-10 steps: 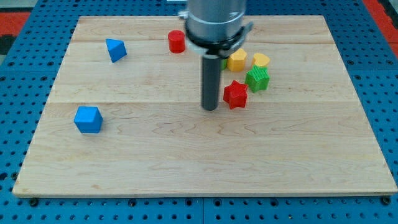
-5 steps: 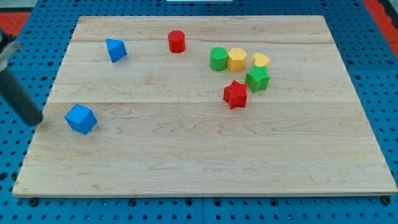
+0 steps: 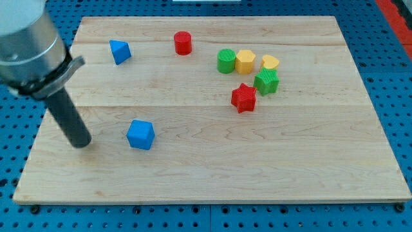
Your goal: Push the blue cube towards the center
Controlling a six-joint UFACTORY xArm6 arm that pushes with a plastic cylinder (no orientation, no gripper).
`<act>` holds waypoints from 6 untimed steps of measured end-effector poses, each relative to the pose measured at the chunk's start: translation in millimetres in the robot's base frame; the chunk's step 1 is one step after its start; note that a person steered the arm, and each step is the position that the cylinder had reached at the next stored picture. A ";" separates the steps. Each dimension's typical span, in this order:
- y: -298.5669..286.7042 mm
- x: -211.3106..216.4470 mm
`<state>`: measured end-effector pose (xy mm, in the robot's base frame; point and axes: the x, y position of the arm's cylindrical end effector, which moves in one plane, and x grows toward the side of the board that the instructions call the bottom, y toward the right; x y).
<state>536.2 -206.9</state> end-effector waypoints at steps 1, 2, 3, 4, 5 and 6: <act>52.7 6.2; 140.7 -23.0; 168.0 -46.7; 132.3 -24.2; 76.6 -17.7; 70.9 -55.1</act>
